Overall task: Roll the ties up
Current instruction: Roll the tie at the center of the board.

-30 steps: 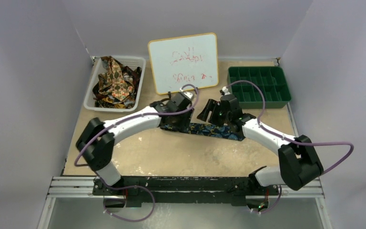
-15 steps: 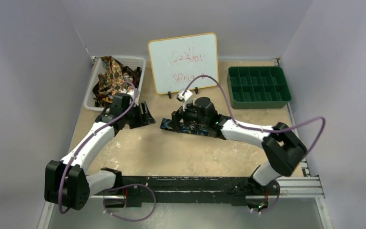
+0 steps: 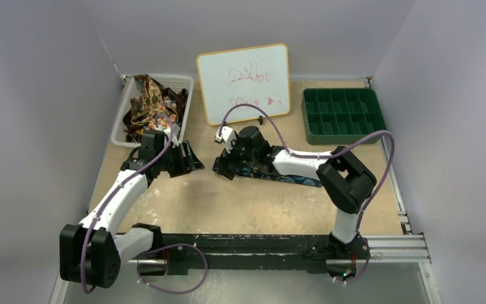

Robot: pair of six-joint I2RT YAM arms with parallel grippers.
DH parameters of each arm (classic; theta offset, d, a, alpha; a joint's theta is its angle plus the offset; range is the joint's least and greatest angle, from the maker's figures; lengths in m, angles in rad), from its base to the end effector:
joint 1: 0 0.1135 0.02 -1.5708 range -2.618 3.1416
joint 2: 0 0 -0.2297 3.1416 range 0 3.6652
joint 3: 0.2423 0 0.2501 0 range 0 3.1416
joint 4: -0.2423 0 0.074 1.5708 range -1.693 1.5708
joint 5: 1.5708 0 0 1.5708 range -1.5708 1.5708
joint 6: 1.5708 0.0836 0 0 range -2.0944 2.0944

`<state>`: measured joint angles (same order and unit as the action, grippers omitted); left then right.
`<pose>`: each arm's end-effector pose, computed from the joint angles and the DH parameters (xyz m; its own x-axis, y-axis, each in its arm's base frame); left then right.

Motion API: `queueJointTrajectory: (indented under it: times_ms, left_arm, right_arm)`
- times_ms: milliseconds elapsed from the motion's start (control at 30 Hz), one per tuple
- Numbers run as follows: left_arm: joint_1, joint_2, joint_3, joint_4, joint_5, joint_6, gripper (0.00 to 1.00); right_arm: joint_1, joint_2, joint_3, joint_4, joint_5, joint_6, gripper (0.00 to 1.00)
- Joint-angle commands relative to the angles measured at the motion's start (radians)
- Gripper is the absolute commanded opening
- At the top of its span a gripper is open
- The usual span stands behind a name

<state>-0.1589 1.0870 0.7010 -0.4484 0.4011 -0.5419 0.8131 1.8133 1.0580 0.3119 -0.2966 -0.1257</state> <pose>0.2536 -0.0737 0.1692 -0.8354 -0.3470 -0.4262 -0.0307 0.8037 -0.5942 0.2792 0.3307 0.1477 -0.1827 -0.3675 -0.9119 -0.9062 0.4227 0.0112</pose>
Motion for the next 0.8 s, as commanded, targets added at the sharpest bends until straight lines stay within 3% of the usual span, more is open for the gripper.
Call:
queueJointTrajectory:
  times_ms: [0,333,567,767]
  left_arm:
    - [0.007,-0.018,-0.03,0.037,0.042,-0.025,0.6]
    - [0.007,-0.035,-0.038,0.04,0.028,-0.041,0.6]
    - [0.007,-0.033,-0.049,0.059,0.034,-0.055,0.6]
    - [0.007,-0.032,-0.082,0.083,0.055,-0.074,0.6]
  right_arm:
    - [0.015,0.049,0.062,-0.06,-0.011,-0.069,0.99]
    - [0.017,0.209,0.249,-0.253,0.09,-0.164,0.96]
    - [0.041,0.224,0.221,-0.303,0.072,-0.228,0.88]
    - [0.051,0.259,0.232,-0.358,0.02,-0.249,0.63]
